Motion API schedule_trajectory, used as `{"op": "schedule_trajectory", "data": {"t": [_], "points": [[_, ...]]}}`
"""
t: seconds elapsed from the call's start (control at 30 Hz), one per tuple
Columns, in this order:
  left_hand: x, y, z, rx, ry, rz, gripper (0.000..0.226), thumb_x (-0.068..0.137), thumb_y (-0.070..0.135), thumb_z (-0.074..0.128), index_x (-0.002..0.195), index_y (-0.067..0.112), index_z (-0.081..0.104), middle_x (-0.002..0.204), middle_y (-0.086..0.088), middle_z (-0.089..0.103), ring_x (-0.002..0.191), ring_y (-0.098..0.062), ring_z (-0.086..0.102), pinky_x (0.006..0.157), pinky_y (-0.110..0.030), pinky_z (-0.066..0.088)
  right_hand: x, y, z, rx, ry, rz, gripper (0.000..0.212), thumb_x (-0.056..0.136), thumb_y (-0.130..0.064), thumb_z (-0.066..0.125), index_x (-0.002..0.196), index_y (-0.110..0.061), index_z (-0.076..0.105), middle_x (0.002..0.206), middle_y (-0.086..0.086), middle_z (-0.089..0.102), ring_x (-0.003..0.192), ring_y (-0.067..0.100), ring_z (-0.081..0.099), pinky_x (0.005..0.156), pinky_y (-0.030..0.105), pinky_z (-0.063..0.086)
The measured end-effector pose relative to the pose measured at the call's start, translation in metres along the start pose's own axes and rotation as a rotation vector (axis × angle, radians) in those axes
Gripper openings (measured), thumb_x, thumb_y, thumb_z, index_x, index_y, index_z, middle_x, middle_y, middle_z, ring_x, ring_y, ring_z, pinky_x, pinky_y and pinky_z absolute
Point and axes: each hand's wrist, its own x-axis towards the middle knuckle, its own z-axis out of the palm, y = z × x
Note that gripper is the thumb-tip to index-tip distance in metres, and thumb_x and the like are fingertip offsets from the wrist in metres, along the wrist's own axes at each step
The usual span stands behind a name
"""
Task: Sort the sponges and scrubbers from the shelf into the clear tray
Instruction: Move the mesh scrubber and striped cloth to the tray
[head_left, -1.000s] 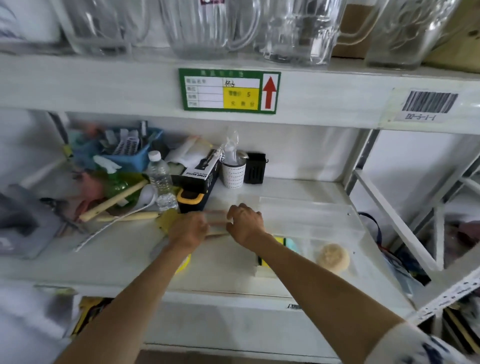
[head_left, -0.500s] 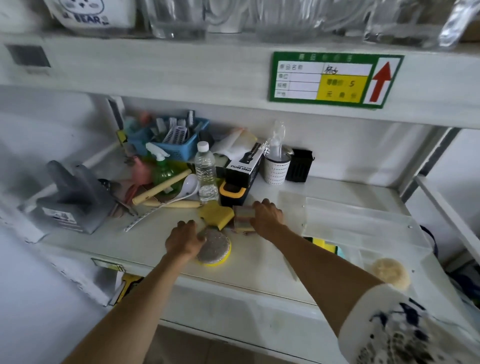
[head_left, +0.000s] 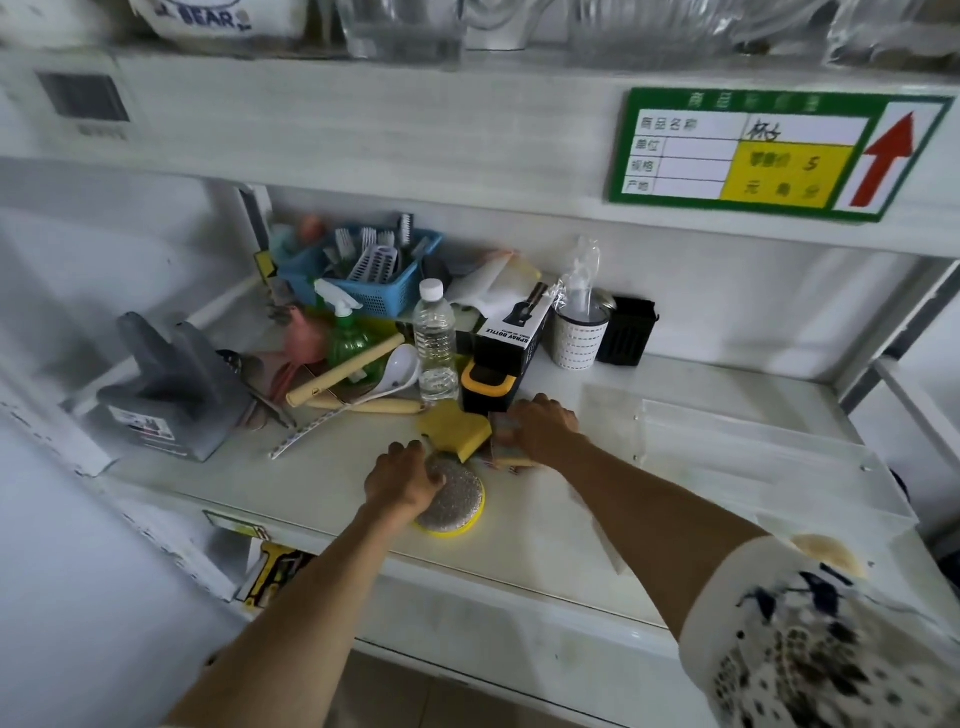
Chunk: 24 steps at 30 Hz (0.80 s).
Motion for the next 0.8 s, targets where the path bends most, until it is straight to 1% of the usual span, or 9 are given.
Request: {"op": "schedule_trajectory", "data": {"t": [0.2, 0.3, 0.37, 0.4, 0.43, 0.5, 0.6, 0.7, 0.8], "points": [[0.005, 0.003, 0.004, -0.006, -0.024, 0.011, 0.055, 0.087, 0.045, 0.059, 0.132, 0.016, 0.047, 0.132, -0.013, 0.051, 0.125, -0.032, 0.050, 0.098, -0.043, 0.048, 0.011, 0.006, 0.000, -0.008, -0.143, -0.053, 0.072, 0.084, -0.064, 0.054, 0.142, -0.023, 0.041, 0.137, 0.007, 0.049, 0.125, 0.028, 0.050, 0.100, 0.040, 0.041], [0.006, 0.007, 0.006, 0.012, -0.043, 0.018, 0.058, 0.087, 0.047, 0.059, 0.133, 0.014, 0.046, 0.132, -0.013, 0.050, 0.125, -0.032, 0.049, 0.097, -0.042, 0.047, 0.014, 0.006, -0.004, -0.042, -0.206, -0.094, 0.076, 0.084, -0.067, 0.049, 0.146, -0.024, 0.035, 0.142, 0.004, 0.049, 0.131, 0.027, 0.045, 0.108, 0.045, 0.030], [0.007, 0.007, 0.008, 0.023, -0.054, 0.020, 0.057, 0.086, 0.047, 0.059, 0.131, 0.014, 0.048, 0.132, -0.013, 0.051, 0.125, -0.032, 0.048, 0.098, -0.042, 0.046, 0.013, 0.005, -0.009, -0.088, -0.244, -0.107, 0.074, 0.087, -0.065, 0.045, 0.149, -0.027, 0.028, 0.147, 0.003, 0.045, 0.136, 0.025, 0.040, 0.114, 0.051, 0.020], [0.007, 0.007, 0.008, 0.021, -0.059, 0.021, 0.056, 0.086, 0.047, 0.059, 0.131, 0.015, 0.048, 0.132, -0.013, 0.051, 0.126, -0.032, 0.047, 0.098, -0.042, 0.045, 0.011, 0.005, -0.011, -0.104, -0.261, -0.108, 0.074, 0.088, -0.065, 0.044, 0.150, -0.029, 0.025, 0.149, 0.003, 0.042, 0.138, 0.025, 0.038, 0.115, 0.053, 0.018], [0.007, 0.006, 0.009, 0.015, -0.061, 0.021, 0.056, 0.086, 0.046, 0.059, 0.131, 0.016, 0.049, 0.132, -0.013, 0.051, 0.126, -0.032, 0.047, 0.099, -0.042, 0.045, 0.011, 0.006, -0.011, -0.116, -0.274, -0.106, 0.074, 0.088, -0.065, 0.044, 0.150, -0.031, 0.023, 0.150, 0.004, 0.040, 0.139, 0.025, 0.036, 0.115, 0.053, 0.018], [0.007, 0.006, 0.009, -0.002, -0.058, 0.027, 0.056, 0.085, 0.045, 0.061, 0.131, 0.016, 0.049, 0.132, -0.014, 0.052, 0.126, -0.032, 0.047, 0.100, -0.042, 0.045, 0.011, 0.005, -0.009, -0.119, -0.285, -0.096, 0.074, 0.086, -0.064, 0.047, 0.149, -0.032, 0.024, 0.148, 0.006, 0.039, 0.137, 0.026, 0.037, 0.112, 0.051, 0.027], [0.007, 0.007, 0.009, -0.018, -0.058, 0.032, 0.055, 0.085, 0.044, 0.062, 0.131, 0.015, 0.050, 0.132, -0.014, 0.052, 0.125, -0.032, 0.048, 0.101, -0.042, 0.045, 0.009, 0.003, -0.006, -0.037, -0.282, -0.074, 0.078, 0.079, -0.060, 0.059, 0.144, -0.024, 0.034, 0.140, 0.007, 0.047, 0.128, 0.027, 0.046, 0.102, 0.045, 0.043], [0.007, 0.008, 0.010, -0.016, -0.058, 0.038, 0.055, 0.085, 0.044, 0.062, 0.130, 0.014, 0.051, 0.131, -0.014, 0.053, 0.124, -0.032, 0.049, 0.101, -0.041, 0.045, 0.007, 0.001, -0.004, 0.035, -0.287, -0.060, 0.077, 0.079, -0.047, 0.067, 0.142, -0.015, 0.036, 0.139, 0.006, 0.050, 0.125, 0.027, 0.049, 0.099, 0.041, 0.045], [0.007, 0.010, 0.010, -0.013, -0.059, 0.040, 0.054, 0.086, 0.044, 0.062, 0.129, 0.013, 0.052, 0.131, -0.014, 0.053, 0.124, -0.033, 0.049, 0.100, -0.041, 0.045, 0.007, 0.001, -0.003, 0.022, -0.296, -0.036, 0.077, 0.078, -0.047, 0.067, 0.142, -0.018, 0.036, 0.141, 0.004, 0.050, 0.127, 0.027, 0.048, 0.103, 0.044, 0.042]]}}
